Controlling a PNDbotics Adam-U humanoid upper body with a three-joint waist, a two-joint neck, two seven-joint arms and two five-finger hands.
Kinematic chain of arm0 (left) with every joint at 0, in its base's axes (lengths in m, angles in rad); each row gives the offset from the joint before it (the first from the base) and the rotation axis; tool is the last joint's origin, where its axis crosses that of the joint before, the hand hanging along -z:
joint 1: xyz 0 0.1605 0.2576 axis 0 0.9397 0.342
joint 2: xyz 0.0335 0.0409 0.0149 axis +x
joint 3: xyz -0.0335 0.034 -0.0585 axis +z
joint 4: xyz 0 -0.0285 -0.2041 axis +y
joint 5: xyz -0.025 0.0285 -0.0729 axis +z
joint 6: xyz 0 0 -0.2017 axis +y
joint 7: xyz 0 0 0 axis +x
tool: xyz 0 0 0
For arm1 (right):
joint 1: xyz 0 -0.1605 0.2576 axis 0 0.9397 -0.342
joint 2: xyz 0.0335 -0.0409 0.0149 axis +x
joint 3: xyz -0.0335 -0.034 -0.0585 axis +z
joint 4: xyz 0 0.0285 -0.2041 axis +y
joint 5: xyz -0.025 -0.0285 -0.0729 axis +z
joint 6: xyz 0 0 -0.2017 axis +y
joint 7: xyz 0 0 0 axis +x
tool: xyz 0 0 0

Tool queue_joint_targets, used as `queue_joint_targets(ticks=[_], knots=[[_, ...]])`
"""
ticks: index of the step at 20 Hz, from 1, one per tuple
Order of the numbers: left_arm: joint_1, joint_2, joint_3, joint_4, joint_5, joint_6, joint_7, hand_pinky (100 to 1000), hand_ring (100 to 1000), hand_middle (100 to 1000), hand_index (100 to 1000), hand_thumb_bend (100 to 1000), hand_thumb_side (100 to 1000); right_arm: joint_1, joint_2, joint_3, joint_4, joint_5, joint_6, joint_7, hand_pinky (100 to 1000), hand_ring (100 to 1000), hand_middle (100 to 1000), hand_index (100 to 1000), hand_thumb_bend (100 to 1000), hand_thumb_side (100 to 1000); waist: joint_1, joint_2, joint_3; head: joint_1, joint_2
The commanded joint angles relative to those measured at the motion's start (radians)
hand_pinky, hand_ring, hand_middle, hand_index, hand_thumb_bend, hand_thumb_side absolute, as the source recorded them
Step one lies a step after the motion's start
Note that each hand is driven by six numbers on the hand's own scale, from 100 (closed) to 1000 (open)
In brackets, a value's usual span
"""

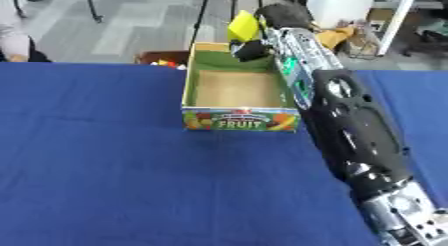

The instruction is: Pick up objects on the table and place them in the box.

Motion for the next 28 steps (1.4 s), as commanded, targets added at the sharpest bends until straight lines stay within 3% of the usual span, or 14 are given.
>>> queue_joint_targets(ticks=[1,5,10,19,25,28], knots=[[-0.015,0.007,-0.003,-0.018,-0.003,-0.001,-0.009,568,772,875,948,100,989,-0.042,0.011,-0.037,0.048,0.046,0.024,-0.044,754,747,444,596,100,599,0.001,-0.013,0.007,-0.016,-0.024],[-0.023,0.004,-0.005,-0.018,-0.003,-0.002,-0.014,569,772,875,948,100,988,-0.047,0.046,-0.073,0.122,0.094,0.063,-0.090,752,745,450,606,155,611,0.000,0.000,0.020,-0.031,-0.032],[-0.026,0.002,-0.005,-0.018,-0.003,-0.005,-0.016,569,772,875,948,100,987,-0.040,0.067,-0.100,0.183,0.118,0.088,-0.122,753,746,451,603,126,619,0.002,0.007,0.033,-0.043,-0.036],[-0.030,0.000,-0.006,-0.018,0.000,-0.007,-0.017,569,772,874,948,100,986,-0.026,0.087,-0.098,0.229,0.148,0.072,-0.121,776,778,478,655,117,665,0.006,0.010,0.038,-0.054,-0.042],[-0.033,-0.003,-0.006,-0.018,-0.001,-0.005,-0.018,570,773,875,948,100,986,-0.021,0.100,-0.105,0.244,0.166,0.084,-0.120,842,843,569,728,129,724,0.003,0.018,0.045,-0.063,-0.051],[-0.034,-0.004,-0.006,-0.018,-0.001,-0.005,-0.017,570,773,875,947,100,985,-0.019,0.102,-0.109,0.250,0.174,0.093,-0.114,859,870,625,785,186,772,0.003,0.021,0.049,-0.066,-0.055]])
